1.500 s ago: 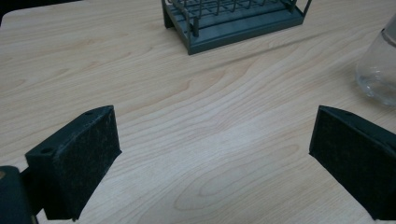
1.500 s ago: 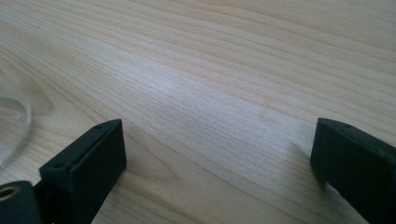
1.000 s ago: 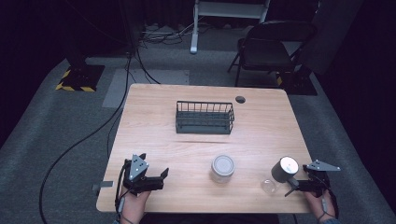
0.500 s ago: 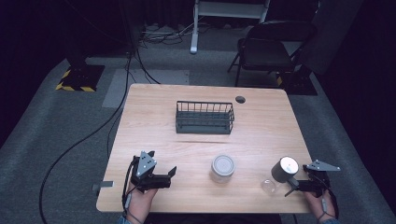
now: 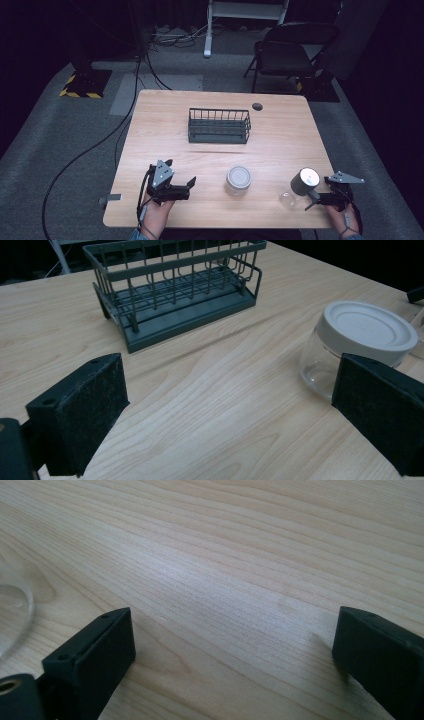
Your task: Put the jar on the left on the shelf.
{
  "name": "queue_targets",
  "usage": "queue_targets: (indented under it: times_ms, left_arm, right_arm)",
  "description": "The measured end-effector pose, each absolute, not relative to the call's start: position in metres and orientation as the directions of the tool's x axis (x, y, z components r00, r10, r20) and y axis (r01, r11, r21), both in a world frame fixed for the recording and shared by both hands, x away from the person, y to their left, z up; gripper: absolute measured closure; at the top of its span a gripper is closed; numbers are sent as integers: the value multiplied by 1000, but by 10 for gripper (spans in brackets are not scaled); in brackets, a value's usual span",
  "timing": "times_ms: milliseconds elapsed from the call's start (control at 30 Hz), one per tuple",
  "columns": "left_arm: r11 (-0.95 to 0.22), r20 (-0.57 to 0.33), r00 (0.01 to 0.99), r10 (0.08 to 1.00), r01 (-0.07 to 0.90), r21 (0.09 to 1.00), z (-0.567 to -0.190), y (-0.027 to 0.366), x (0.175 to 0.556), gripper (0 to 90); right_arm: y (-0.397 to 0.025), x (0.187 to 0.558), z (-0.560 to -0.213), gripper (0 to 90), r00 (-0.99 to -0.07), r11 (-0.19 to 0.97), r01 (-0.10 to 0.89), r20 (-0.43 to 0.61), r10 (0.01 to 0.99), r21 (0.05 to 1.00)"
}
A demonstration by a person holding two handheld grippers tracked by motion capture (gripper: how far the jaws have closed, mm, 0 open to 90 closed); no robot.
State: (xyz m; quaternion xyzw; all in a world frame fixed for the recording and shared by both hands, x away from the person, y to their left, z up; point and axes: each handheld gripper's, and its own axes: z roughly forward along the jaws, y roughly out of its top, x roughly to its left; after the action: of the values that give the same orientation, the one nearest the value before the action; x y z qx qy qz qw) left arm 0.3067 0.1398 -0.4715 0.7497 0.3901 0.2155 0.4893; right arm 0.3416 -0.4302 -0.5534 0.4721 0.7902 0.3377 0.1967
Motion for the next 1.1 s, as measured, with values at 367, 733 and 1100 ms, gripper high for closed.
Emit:
queue_targets:
  times_ms: [367,733,1100]
  left_arm:
    - [-211,-66,637,768,349,913,-463,119,312,10]
    - [-227,-59,666,744,334,915,-456,100,318,10]
    - [-237,-55,691,720,320,917,-453,84,324,11]
  right_arm:
    - [-430,342,-553,36,-477,326,613,8,879,720]
    - [-430,342,-553,36,-477,326,613,8,879,720]
    - [-430,342,-553,36,-477,326,613,8,879,720]
